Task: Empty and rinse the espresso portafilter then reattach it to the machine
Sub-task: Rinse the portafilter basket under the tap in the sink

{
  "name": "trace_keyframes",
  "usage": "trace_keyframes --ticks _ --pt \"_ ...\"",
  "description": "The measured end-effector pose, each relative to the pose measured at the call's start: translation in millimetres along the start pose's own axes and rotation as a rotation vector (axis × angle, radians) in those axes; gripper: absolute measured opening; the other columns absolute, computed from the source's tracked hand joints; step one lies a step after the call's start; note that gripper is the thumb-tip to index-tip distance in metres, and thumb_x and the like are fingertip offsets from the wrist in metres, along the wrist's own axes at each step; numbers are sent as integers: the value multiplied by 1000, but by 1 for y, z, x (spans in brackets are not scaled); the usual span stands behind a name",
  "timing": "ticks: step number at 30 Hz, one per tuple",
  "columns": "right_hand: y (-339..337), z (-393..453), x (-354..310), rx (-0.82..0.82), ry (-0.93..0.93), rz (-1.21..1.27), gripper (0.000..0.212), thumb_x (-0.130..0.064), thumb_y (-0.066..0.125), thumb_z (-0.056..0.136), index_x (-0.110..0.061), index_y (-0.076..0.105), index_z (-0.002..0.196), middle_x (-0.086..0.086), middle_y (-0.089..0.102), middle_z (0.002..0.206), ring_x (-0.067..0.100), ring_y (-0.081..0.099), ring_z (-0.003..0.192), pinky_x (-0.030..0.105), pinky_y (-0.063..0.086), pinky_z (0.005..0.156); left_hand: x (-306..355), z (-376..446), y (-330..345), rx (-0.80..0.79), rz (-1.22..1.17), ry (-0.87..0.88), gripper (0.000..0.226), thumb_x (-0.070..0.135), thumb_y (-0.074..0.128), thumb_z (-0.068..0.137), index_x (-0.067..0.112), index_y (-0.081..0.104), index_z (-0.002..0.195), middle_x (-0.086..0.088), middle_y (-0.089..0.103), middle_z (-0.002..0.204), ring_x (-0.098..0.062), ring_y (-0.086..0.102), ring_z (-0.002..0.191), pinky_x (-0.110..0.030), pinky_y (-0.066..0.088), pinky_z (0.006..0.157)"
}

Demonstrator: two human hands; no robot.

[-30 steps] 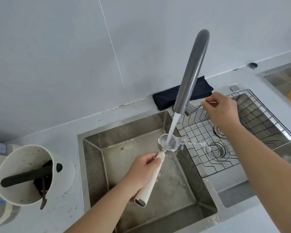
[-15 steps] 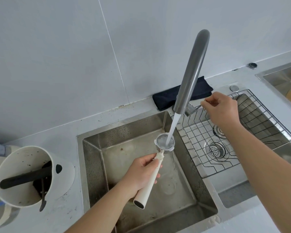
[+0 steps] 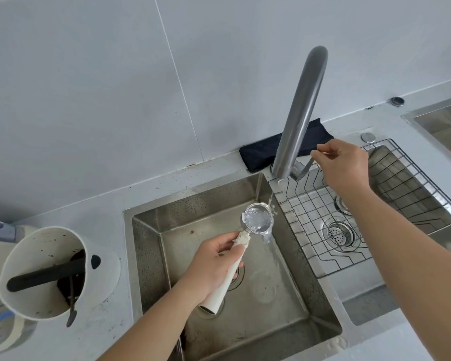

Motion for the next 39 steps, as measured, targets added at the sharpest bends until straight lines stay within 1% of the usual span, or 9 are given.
trace_keyframes --ticks 3,7,11,14,18,22,28,35,39 --pt "2 -2 1 24 -3 15 16 -23 71 89 -13 75 101 2 71 85 10 60 65 15 46 61 6 -1 -5 34 26 43 27 11 67 89 36 70 100 10 76 86 -20 68 71 -34 55 61" --pt "2 -4 1 42 -16 20 18 -23 70 90 -11 75 103 1 70 85 12 63 74 9 42 64 12 -5 -11 65 85 75 28 14 69 87 39 69 101 14 76 93 -18 72 73 -33 56 60" --pt "4 -9 1 58 -1 35 19 -23 69 91 -11 74 104 2 72 88 13 63 75 22 52 73 18 -6 -20 134 186 129 28 19 74 82 39 71 101 9 76 98 -14 73 83 -31 57 71" --pt "6 -12 2 73 16 62 20 -24 66 92 -12 73 106 0 70 84 13 62 68 34 58 77 25 -9 -27 163 220 159 29 16 76 79 35 72 101 9 76 93 -6 70 77 -12 48 61" --pt "6 -14 4 76 27 86 20 -27 63 93 -15 73 106 -1 70 79 13 61 61 41 61 75 35 -18 -33 191 299 217 32 16 78 77 34 71 103 15 74 94 -2 69 80 -9 48 60" --pt "4 -13 3 69 39 85 17 -28 61 94 -16 73 100 0 70 77 12 59 59 41 61 72 45 -28 -39 212 369 285 34 16 79 76 40 68 97 27 71 94 3 68 85 -9 50 65" --pt "3 -13 2 61 48 73 16 -28 62 94 -16 73 98 2 71 84 13 59 61 37 59 72 59 -39 -48 246 508 370 37 19 81 75 42 69 101 24 72 95 5 66 88 -13 53 68" --pt "3 -15 5 68 46 92 18 -27 62 94 -16 73 101 1 71 85 15 60 61 41 61 72 74 -55 -52 265 771 659 33 19 76 80 38 72 106 24 71 102 -1 66 92 -17 53 76" --pt "4 -15 5 63 45 89 18 -27 62 94 -15 73 103 1 71 87 13 60 65 36 60 73 81 -62 -48 352 1030 928 27 26 68 78 30 73 104 18 73 99 -1 66 88 -24 57 70"
Point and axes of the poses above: each hand's wrist, its own z-axis towards the middle knuckle, its own y-axis out of the palm, x = y × z, the point moved 4 cm from there along z, towards the middle knuckle
